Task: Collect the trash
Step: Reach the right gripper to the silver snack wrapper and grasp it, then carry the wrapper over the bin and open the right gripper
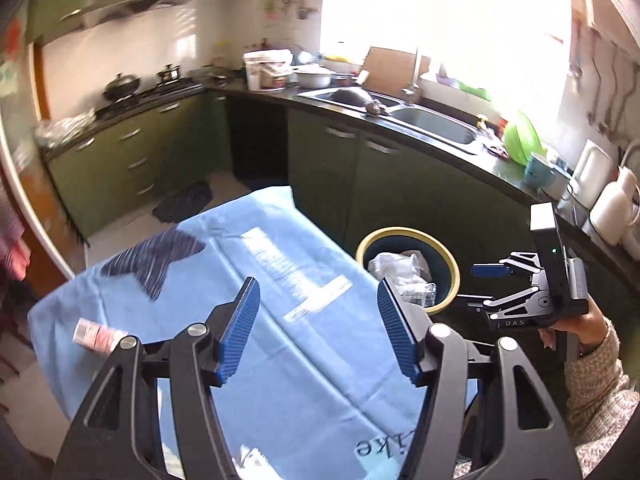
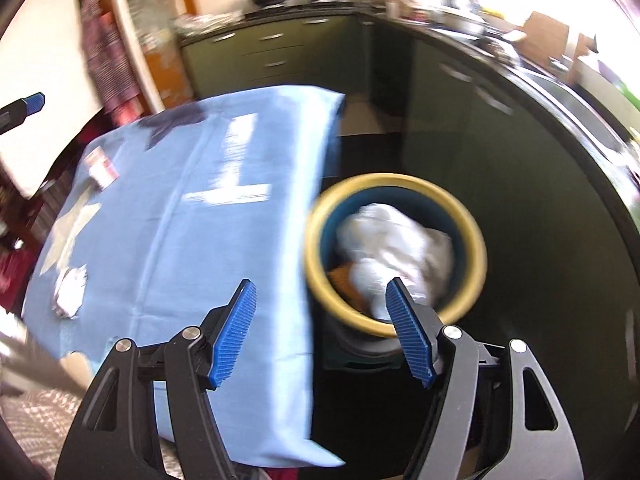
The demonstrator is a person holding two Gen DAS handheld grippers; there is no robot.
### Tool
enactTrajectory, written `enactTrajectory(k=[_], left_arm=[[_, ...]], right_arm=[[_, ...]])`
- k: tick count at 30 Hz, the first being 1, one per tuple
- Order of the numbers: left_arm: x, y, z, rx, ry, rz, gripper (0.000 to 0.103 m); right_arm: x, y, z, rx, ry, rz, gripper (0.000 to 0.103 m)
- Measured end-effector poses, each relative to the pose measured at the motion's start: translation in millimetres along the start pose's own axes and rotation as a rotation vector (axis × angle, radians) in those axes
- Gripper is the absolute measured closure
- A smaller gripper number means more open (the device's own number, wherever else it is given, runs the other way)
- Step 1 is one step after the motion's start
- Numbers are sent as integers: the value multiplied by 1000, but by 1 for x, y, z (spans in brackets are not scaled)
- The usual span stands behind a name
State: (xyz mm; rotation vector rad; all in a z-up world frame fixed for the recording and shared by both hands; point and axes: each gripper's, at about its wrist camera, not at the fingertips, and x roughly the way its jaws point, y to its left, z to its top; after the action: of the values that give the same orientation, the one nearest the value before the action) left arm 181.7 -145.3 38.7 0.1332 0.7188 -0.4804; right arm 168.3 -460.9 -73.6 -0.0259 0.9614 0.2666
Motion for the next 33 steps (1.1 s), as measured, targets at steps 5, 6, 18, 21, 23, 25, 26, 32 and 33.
enactTrajectory(k=[5, 6, 18, 21, 23, 25, 26, 32, 33], left_arm=[[-65, 68, -65, -130, -83, 187, 35], [-76, 79, -80, -158, -98, 230, 34], [-131, 146, -195, -394, -136, 413, 32], [-130, 150, -208, -397, -120, 414, 31], [-127, 152, -213, -403, -113, 394, 31], [-125, 153, -217, -409, -112, 378, 31], [-124, 153, -219, -411, -112, 371, 31], [-124, 153, -225, -403, -115, 351, 31], [-124, 153, -226, -402, -114, 352, 30]], right_arm=[[27, 95, 21, -157, 73, 190, 36], [32, 113, 24, -175, 93, 231, 36], [100, 307, 6, -368, 396, 382, 29], [110, 320, 6, -377, 420, 341, 29], [115, 324, 7, -369, 442, 333, 29], [123, 329, 10, -356, 466, 331, 29], [126, 331, 11, -351, 480, 329, 29], [136, 342, 8, -404, 502, 276, 53], [136, 344, 8, -415, 504, 276, 64]])
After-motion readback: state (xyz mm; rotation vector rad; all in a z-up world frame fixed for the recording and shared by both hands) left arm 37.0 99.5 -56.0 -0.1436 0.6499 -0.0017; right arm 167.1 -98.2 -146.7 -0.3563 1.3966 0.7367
